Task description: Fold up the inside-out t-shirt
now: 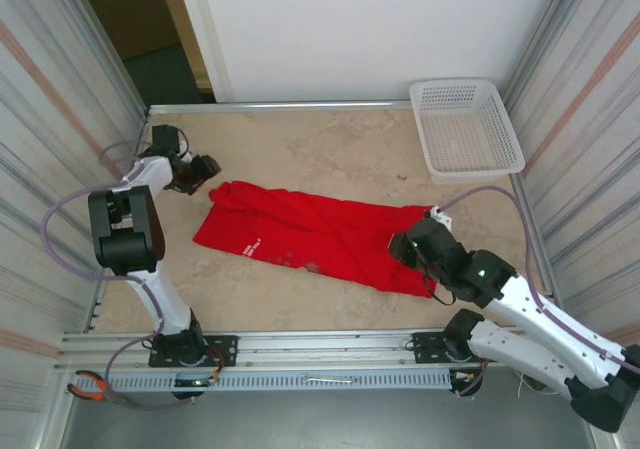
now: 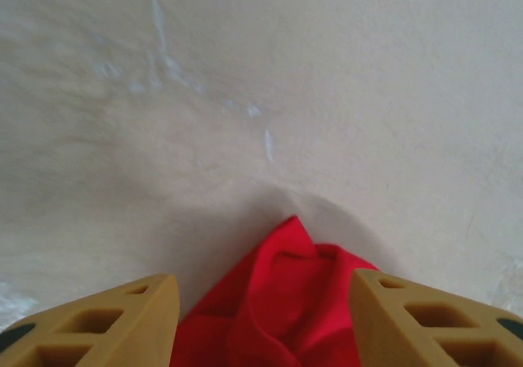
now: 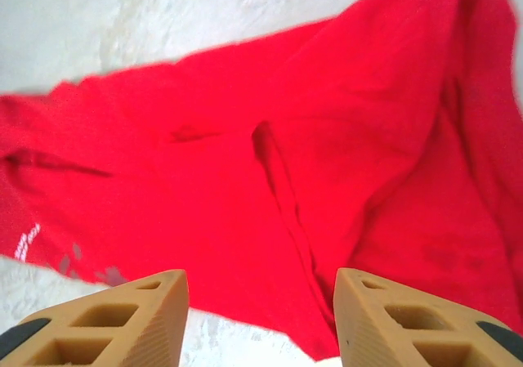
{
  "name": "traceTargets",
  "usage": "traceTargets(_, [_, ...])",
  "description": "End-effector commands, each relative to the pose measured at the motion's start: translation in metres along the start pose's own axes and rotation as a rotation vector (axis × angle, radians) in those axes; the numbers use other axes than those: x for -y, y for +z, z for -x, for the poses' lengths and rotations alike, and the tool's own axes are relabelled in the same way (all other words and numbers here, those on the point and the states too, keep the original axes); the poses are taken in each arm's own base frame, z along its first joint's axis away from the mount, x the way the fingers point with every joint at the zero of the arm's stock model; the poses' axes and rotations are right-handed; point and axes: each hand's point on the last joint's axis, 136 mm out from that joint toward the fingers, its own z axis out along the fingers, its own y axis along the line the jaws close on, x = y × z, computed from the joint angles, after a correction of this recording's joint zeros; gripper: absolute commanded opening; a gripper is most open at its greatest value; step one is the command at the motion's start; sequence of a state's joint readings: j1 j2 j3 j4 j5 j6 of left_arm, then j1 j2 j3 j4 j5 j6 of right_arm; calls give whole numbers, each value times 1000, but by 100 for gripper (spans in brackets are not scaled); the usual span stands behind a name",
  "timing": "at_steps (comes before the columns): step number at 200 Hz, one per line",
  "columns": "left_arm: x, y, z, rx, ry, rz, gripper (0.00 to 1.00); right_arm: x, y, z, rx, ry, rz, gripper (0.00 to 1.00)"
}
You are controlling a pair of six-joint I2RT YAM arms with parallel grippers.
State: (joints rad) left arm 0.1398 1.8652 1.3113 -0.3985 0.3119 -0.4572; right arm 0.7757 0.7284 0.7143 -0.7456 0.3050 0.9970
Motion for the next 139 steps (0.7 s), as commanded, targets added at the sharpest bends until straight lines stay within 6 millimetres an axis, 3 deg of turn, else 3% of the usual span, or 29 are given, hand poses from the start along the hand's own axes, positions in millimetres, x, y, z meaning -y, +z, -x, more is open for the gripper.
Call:
traceTargets(1, [44,-34,15,69,61,-102,59,-2,3,18,12,-13,-18,50])
traceTargets(26, [81,-37,-8,51,79,-197,63,-17,36,13,-98,-67,2,55])
traceTargets(50, [102,-16,-34,-17,94,-249,64,-31,77,-1,-202,-147,-13,55])
traceTargets(84, [104,10,-58,-90,106,-226,65,-37,125,-7,-262,-223,-64,55])
traceTargets(119, [105,4,-61,-79,112,-223,65,-39,158,-19,-313,-238,-81,54])
traceTargets(139, [108,0,-60,-73,106,-234,65,-36,169,-26,-337,-242,-95,46])
